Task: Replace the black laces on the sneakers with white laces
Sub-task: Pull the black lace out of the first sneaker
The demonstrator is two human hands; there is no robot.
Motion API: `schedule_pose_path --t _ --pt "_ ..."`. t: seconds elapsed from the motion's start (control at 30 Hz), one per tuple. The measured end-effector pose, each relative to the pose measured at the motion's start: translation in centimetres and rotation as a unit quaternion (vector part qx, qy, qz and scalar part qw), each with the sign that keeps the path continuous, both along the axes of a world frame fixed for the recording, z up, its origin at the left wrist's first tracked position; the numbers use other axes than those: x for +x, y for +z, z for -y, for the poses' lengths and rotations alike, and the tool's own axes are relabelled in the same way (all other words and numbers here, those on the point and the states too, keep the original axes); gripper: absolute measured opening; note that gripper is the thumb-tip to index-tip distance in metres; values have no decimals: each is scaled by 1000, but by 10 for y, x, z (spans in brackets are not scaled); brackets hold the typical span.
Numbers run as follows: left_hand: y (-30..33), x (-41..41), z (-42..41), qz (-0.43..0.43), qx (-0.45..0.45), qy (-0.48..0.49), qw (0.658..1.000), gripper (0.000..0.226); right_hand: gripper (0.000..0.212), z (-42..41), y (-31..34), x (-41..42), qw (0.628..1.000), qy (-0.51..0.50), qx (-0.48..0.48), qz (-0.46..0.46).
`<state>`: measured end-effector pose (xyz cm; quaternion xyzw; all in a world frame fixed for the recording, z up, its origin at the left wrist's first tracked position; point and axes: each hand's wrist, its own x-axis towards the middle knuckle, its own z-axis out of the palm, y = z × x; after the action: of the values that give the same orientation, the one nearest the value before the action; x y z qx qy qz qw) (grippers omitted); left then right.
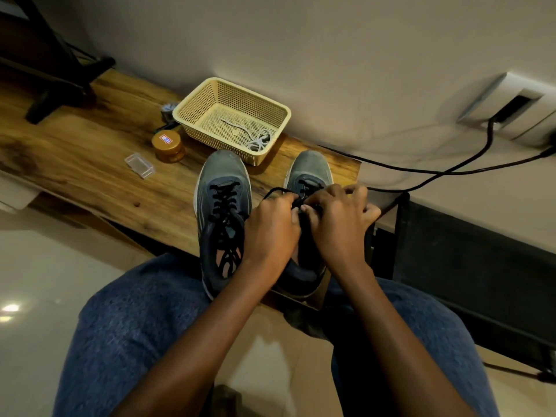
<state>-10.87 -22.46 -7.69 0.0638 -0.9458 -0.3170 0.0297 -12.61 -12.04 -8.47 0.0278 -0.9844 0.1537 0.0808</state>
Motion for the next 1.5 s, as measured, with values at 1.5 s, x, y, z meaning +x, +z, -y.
schedule_pose_path --t 1.5 --pt "1 -2 6 3 9 8 1000 32 17 1 -2 -3 1000 9 -16 17"
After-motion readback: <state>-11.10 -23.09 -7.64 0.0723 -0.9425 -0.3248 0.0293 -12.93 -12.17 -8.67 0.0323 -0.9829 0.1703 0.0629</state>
